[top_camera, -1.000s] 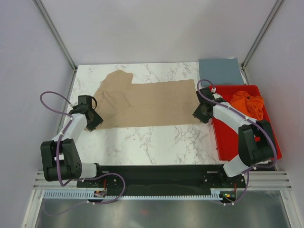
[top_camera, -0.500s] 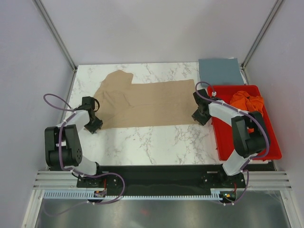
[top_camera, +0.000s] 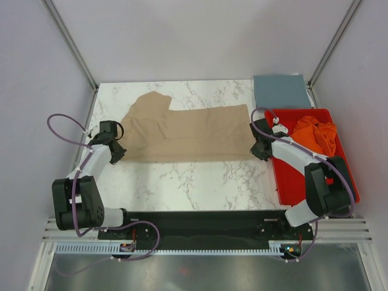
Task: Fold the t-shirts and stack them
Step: Fold the tshirt
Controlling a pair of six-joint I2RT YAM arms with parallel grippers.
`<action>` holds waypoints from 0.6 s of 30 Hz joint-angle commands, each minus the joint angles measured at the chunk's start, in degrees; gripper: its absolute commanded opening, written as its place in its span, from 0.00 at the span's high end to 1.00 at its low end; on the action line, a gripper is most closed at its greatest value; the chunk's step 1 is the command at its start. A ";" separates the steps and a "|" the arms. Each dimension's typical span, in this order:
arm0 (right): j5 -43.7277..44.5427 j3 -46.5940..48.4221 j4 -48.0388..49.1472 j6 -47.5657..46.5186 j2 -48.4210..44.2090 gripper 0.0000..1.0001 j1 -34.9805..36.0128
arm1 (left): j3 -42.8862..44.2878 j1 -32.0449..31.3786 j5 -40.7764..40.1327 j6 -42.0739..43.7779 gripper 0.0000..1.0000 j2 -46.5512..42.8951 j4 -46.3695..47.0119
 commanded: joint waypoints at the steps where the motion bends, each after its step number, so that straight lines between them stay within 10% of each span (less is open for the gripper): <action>1: 4.67 -4.78 2.05 -2.28 -3.36 1.00 0.21 | -3.42 0.44 -2.21 -0.10 0.98 -2.03 0.44; 7: 3.80 -9.10 1.72 -2.72 -5.29 0.99 0.21 | -5.27 0.61 -1.41 -1.76 0.79 -2.11 -1.04; 11: 2.22 -6.56 -2.23 -3.42 -7.22 0.72 0.21 | -4.23 0.79 -3.07 -1.25 0.62 -4.31 -4.38; 18: -6.82 -2.25 -0.41 -9.21 -11.28 0.63 0.56 | 2.72 0.88 4.29 5.87 0.56 -8.63 -3.78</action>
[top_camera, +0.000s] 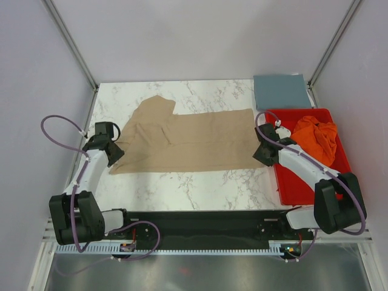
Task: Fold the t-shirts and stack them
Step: Fold the tshirt
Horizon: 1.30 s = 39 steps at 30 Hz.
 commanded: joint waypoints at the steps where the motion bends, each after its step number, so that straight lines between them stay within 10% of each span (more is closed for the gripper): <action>1: -7.79 4.57 3.54 -5.81 -1.07 0.63 0.28 | 4.60 0.22 7.65 4.02 0.56 0.59 1.62; 20: -11.24 -1.49 11.90 -13.90 5.53 0.66 3.36 | 8.01 5.06 6.36 6.20 0.57 13.89 1.27; 29: -26.88 17.49 20.67 -22.44 10.35 0.57 8.54 | 19.63 5.49 24.19 15.53 0.53 13.26 2.67; 39: -37.26 50.18 27.10 -27.44 39.94 0.65 18.46 | 25.25 6.20 40.56 11.84 0.53 25.47 10.06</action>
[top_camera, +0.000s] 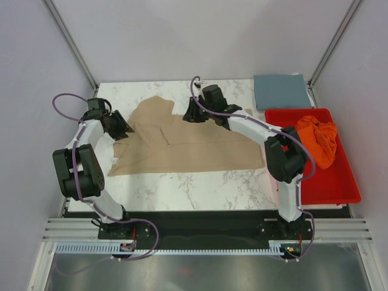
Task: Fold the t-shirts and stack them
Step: Fold the tshirt
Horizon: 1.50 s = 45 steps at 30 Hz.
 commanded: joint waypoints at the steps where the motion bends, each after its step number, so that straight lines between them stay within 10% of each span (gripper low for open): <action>1: -4.37 8.95 1.86 -6.26 7.36 0.64 5.05 | 5.28 0.43 7.88 0.54 0.53 3.99 3.05; 12: -3.67 29.96 1.95 -5.49 28.19 0.62 9.28 | 7.13 0.60 9.48 -0.34 0.57 13.49 4.01; 35: -0.33 37.88 2.91 -4.61 36.99 0.62 9.81 | 7.57 0.52 4.38 1.50 0.56 17.98 4.01; 41: 0.03 38.06 4.06 -4.96 37.44 0.98 9.90 | 6.96 0.52 3.06 1.77 0.56 17.72 4.01; 45: 0.55 37.62 3.97 -5.92 36.12 1.00 9.90 | 6.43 0.52 0.34 1.86 0.56 17.37 3.84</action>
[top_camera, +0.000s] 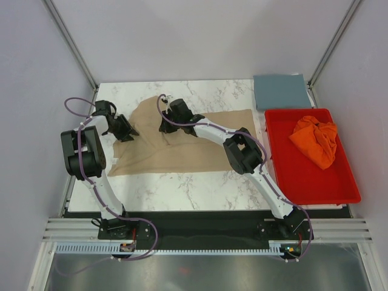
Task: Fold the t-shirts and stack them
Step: Fold the tshirt
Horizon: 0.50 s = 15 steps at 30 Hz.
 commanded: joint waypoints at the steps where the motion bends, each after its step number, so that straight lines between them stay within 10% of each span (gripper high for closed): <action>1: 1.32 1.90 2.53 -1.25 -1.26 1.00 0.45 | -0.30 0.41 -5.76 2.14 0.56 -0.56 0.82; 15: 10.90 -4.51 2.79 -0.99 -8.38 1.00 1.33 | -1.18 0.41 -10.69 2.76 0.56 -0.29 0.65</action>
